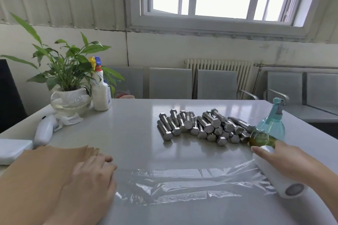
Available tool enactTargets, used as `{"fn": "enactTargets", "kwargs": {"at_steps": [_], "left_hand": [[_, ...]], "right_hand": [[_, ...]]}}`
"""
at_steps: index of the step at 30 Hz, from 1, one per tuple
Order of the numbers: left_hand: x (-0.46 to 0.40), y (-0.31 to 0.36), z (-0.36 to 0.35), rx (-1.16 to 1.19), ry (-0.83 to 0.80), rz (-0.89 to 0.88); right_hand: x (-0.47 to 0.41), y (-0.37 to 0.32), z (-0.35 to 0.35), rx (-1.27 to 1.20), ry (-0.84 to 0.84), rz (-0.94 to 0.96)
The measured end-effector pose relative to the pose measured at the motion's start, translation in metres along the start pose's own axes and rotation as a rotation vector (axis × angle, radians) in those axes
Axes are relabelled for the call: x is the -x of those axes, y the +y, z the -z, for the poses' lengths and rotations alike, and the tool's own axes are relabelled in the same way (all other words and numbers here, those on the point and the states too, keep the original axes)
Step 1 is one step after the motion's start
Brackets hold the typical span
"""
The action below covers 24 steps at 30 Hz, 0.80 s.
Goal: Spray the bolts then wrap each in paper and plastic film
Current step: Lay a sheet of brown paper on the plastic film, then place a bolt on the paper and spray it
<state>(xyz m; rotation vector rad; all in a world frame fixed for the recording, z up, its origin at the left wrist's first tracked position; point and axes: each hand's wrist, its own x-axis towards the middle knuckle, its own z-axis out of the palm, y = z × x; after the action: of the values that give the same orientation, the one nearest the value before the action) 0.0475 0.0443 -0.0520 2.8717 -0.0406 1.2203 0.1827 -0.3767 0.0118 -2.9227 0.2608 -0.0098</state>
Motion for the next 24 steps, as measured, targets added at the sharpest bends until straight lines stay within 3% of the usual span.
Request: {"fn": "enactTargets", "kwargs": {"at_steps": [3, 13, 24], "left_hand": [[0.004, 0.006, -0.003, 0.069, 0.022, -0.051], [0.007, -0.014, -0.009, -0.1, -0.054, -0.159], [0.006, -0.023, -0.003, -0.168, 0.003, -0.245]], "right_hand": [[-0.005, 0.009, 0.003, -0.029, 0.04, -0.033], [-0.015, 0.02, -0.001, -0.001, 0.045, -0.04], [-0.02, 0.032, 0.002, -0.014, 0.055, -0.034]]}}
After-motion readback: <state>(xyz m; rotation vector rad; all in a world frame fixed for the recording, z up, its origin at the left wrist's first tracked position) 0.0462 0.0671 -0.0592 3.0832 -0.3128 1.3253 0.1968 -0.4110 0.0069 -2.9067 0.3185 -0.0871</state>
